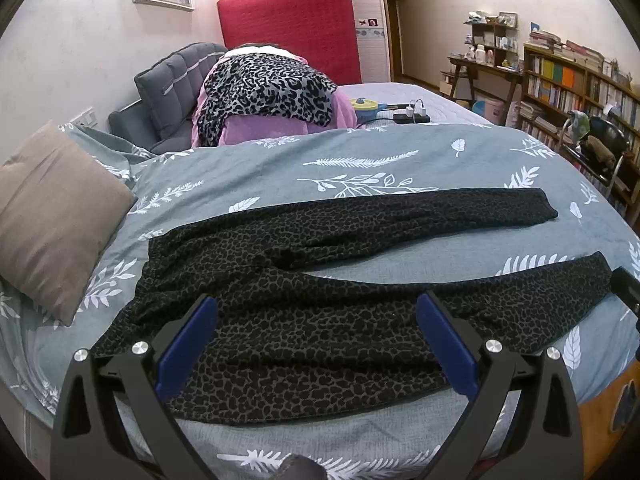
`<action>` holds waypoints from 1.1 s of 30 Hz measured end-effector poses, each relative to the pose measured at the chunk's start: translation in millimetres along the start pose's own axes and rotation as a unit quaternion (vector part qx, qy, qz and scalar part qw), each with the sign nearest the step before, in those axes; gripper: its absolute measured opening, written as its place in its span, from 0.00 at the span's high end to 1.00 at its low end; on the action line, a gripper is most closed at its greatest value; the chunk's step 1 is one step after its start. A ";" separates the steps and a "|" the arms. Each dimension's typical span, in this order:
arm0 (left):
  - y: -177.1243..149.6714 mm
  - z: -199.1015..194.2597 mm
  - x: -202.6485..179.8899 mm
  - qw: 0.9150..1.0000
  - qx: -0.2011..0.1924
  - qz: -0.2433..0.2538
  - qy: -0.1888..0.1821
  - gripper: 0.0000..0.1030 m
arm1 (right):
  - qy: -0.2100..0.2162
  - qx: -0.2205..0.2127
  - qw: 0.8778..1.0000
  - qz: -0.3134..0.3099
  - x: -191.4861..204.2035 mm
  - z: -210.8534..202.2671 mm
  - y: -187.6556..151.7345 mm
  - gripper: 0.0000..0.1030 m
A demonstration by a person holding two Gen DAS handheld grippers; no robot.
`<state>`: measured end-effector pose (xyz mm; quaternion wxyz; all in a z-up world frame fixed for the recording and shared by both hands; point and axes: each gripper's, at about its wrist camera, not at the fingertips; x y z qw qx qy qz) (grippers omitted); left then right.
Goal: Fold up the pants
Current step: 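Move both tools over the black leopard-print pants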
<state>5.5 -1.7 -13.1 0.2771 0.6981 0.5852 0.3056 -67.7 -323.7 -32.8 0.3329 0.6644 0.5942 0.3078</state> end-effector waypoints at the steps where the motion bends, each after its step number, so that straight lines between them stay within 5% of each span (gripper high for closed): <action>1: 0.1 0.3 -0.1 1.000 0.002 0.000 0.000 0.05 | 0.000 0.002 1.000 0.001 -0.3 0.9 -0.8 0.02; 33: -5.6 18.7 3.1 1.000 0.027 -0.003 0.008 0.05 | 0.005 0.041 0.999 0.010 -2.0 26.7 -10.8 0.02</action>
Point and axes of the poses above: each gripper's, at about its wrist camera, not at the fingertips, and z roughly the way its jaws point, x to its left, y to its top, and after that the axes turned 3 degrees about -y, right-handed
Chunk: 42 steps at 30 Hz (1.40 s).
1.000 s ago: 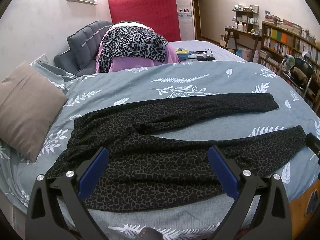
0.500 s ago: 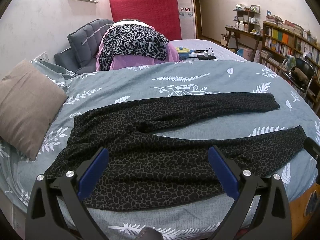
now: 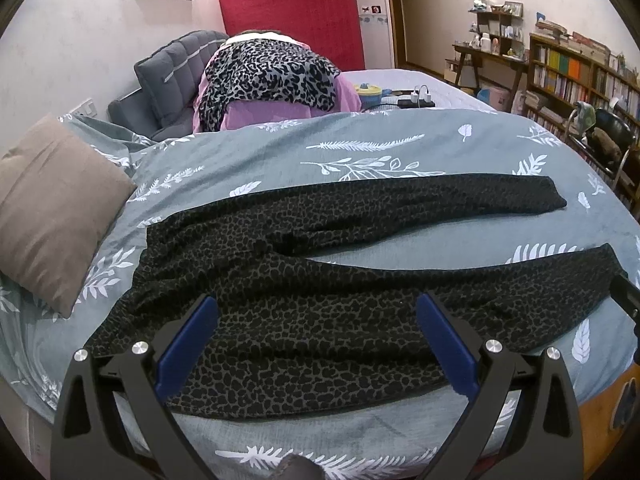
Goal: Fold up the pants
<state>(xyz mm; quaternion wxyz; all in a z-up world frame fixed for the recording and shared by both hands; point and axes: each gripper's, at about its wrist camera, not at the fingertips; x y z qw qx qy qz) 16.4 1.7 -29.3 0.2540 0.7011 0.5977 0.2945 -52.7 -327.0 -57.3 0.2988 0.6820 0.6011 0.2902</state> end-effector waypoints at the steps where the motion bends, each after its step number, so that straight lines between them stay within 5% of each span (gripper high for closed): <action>1: 0.3 1.3 0.4 1.000 0.002 -0.001 0.001 0.05 | 0.000 0.003 1.000 0.000 0.5 2.5 -0.4 0.02; 28: 1.1 37.3 10.9 0.999 0.034 0.001 0.020 0.05 | -0.010 0.016 1.000 -0.003 -4.3 34.8 13.2 0.02; 42: 17.5 97.1 83.1 0.993 0.080 -0.045 0.080 0.05 | -0.004 0.058 0.998 0.028 -18.6 78.2 20.4 0.02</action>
Point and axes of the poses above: each gripper's, at about its wrist camera, not at the fingertips, and z roughly the way its jaws point, x to its left, y to its top, and after that the axes turned 3 degrees about -y, right-handed
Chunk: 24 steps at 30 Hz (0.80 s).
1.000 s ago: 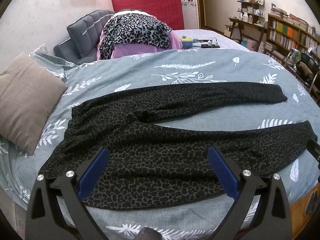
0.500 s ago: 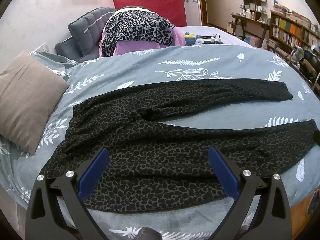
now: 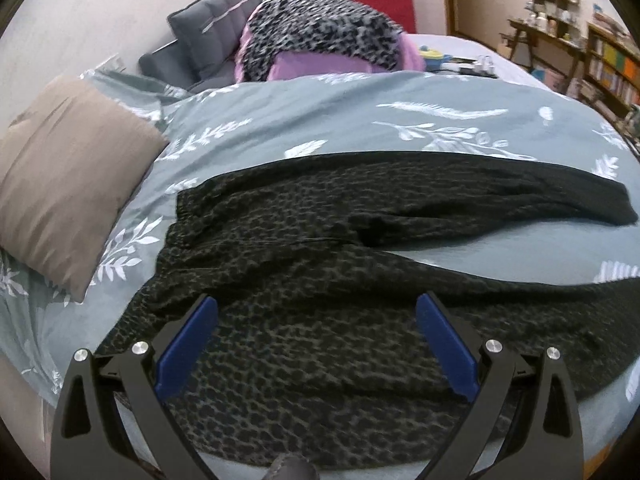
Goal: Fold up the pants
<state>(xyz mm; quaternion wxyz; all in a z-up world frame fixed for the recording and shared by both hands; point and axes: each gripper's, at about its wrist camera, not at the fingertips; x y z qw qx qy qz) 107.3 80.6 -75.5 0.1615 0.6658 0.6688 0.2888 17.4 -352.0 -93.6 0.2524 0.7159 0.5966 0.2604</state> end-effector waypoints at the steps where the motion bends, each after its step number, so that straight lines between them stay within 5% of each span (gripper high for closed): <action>1: 2.1 5.6 6.8 1.000 0.004 -0.006 0.009 0.05 | -0.001 0.003 1.000 0.000 0.4 2.9 -0.4 0.02; 11: 11.1 22.5 32.3 0.999 0.014 -0.025 0.017 0.05 | -0.023 0.006 0.999 -0.027 11.9 18.9 0.9 0.02; 16: 18.9 44.8 52.1 0.999 0.006 -0.037 0.008 0.05 | -0.101 -0.108 0.980 -0.134 34.2 8.3 -10.3 0.02; 20: 30.5 68.7 75.9 0.998 0.014 -0.035 0.043 0.05 | -0.092 -0.079 0.982 -0.142 34.8 25.1 -10.8 0.02; 24: 44.0 99.3 115.5 0.996 0.035 -0.071 0.031 0.05 | -0.070 -0.049 0.988 -0.131 33.3 41.1 -6.5 0.02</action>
Point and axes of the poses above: each gripper's, at about its wrist camera, not at the fingertips, and z roughly the way its jaws point, x to its left, y to its top, and after that the axes turned 3 degrees about -y, right-handed
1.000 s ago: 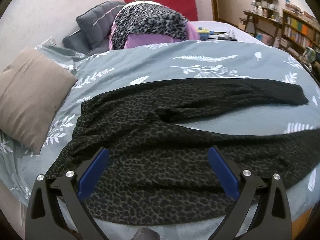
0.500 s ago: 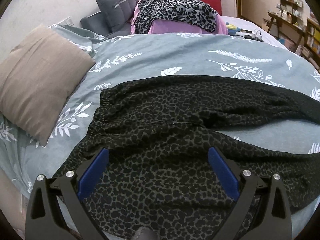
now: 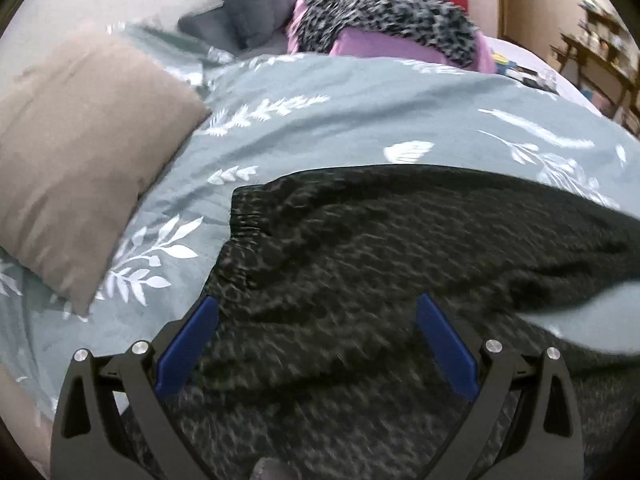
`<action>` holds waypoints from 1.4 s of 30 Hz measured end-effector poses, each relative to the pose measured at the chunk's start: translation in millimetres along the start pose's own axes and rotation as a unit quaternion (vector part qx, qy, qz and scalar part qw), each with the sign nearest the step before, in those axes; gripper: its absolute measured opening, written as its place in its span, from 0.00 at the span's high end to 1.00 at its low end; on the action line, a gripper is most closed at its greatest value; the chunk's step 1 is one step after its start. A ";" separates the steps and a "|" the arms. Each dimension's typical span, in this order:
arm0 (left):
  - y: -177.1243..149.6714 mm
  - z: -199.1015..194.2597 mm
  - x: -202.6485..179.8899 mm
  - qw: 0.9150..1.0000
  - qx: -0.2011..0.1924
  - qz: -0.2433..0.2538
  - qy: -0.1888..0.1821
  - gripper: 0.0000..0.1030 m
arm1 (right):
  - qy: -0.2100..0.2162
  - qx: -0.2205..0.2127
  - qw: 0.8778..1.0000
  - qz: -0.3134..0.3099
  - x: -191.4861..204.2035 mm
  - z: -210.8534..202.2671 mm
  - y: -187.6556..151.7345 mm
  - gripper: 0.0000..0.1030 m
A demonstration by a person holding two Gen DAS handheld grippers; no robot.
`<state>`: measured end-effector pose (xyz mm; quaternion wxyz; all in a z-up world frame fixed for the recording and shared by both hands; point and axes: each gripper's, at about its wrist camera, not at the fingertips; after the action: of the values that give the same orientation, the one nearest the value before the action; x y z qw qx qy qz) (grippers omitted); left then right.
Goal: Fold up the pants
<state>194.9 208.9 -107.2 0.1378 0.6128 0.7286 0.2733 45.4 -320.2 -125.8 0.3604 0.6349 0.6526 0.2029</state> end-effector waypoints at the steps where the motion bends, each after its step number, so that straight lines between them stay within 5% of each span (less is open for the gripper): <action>1: 4.0 6.7 6.3 1.000 0.004 -0.008 -0.002 0.05 | 0.005 0.003 1.000 0.000 1.4 1.8 0.7 0.02; 5: 26.2 40.9 34.5 0.998 0.024 -0.052 -0.035 0.05 | 0.030 0.014 0.999 0.005 4.2 10.8 9.1 0.02; 12: 63.3 89.6 51.4 0.997 0.038 -0.062 -0.018 0.05 | 0.065 0.034 0.997 0.026 8.9 23.0 16.4 0.02; 16: 74.1 121.8 58.9 0.994 0.063 -0.077 -0.042 0.05 | 0.076 0.046 0.995 0.035 8.8 30.8 17.2 0.02; 28: 87.4 147.4 55.6 0.994 0.069 -0.071 -0.056 0.05 | 0.096 0.080 0.989 0.081 -4.2 63.0 19.6 0.02; 32: 86.3 140.5 50.0 0.994 0.059 -0.053 -0.070 0.24 | 0.106 0.095 0.984 0.103 -13.8 74.3 20.9 0.02; 34: 85.5 135.2 44.9 0.994 0.054 -0.047 -0.079 0.43 | 0.109 0.107 0.981 0.121 -21.2 82.2 21.8 0.02; 42: 77.1 108.5 33.9 0.995 0.020 -0.022 -0.094 0.61 | 0.066 0.115 0.976 0.174 -87.9 120.5 33.5 0.02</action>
<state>308.9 274.3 -147.1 0.1992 0.6220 0.7313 0.1965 150.2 -425.4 -162.2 0.2001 0.7615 0.5732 0.2272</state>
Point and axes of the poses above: each gripper's, at about its wrist camera, not at the fingertips, and z roughly the way its jaws point, x to its left, y to its top, and after that the axes turned 3 degrees about -y, right-handed
